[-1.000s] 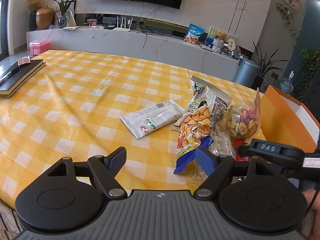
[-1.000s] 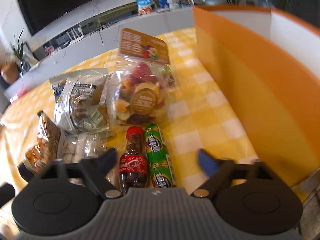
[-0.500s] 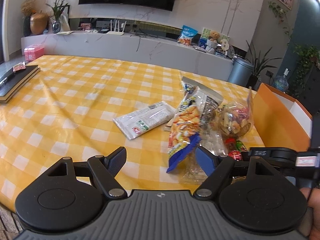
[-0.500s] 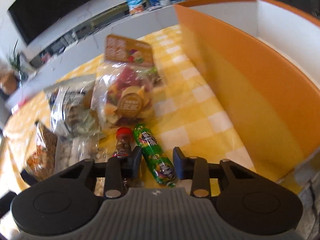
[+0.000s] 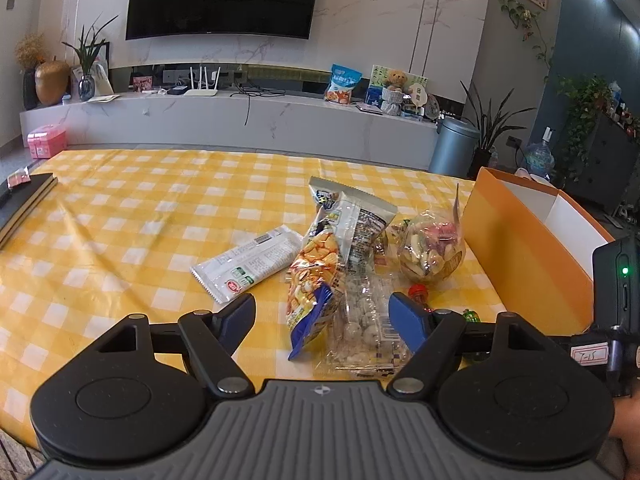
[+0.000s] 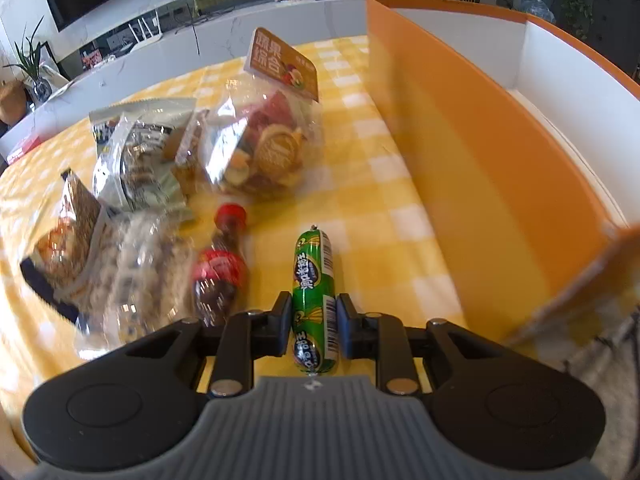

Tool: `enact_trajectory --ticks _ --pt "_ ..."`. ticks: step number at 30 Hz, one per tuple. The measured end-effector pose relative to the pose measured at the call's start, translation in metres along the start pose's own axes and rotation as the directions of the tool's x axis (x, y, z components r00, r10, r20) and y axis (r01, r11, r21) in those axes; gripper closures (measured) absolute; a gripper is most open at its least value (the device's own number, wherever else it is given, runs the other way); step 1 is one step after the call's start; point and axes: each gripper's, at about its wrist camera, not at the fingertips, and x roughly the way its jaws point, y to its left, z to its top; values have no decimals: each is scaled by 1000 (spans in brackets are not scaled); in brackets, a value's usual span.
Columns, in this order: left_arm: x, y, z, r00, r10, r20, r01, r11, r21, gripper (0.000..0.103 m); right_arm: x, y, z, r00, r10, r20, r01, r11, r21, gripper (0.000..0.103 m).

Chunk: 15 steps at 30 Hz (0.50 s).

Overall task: Organize snacks
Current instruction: 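Reach the right gripper to the green sausage stick and close on it, then grasp the small cola bottle with the left gripper while the right gripper holds the green stick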

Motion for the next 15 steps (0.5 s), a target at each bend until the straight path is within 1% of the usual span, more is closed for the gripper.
enact_trajectory --ticks 3,5,8,9,12,14,15 --pt "-2 -10 2 1000 6 -2 -6 1000 28 17 2 0 0 1000 -4 18 4 1000 -7 81" --pt "-5 -17 4 1000 3 11 -4 999 42 17 7 7 2 998 -40 45 41 999 -28 81" --pt "-6 -25 8 1000 15 9 -15 998 56 17 12 17 5 995 -79 54 83 993 -87 81" --pt "-7 -27 9 1000 21 4 -22 998 61 17 12 16 4 995 -80 61 85 993 -78 81" --pt "-10 -33 12 1000 22 2 -23 998 61 17 10 6 5 995 -71 71 71 997 0 82" --pt "-10 -37 14 1000 17 1 -17 997 73 17 2 -6 4 995 -25 95 20 998 60 82" --pt "-9 -39 15 1000 17 -3 -16 997 80 17 -5 -10 3 993 -3 117 -6 997 71 82"
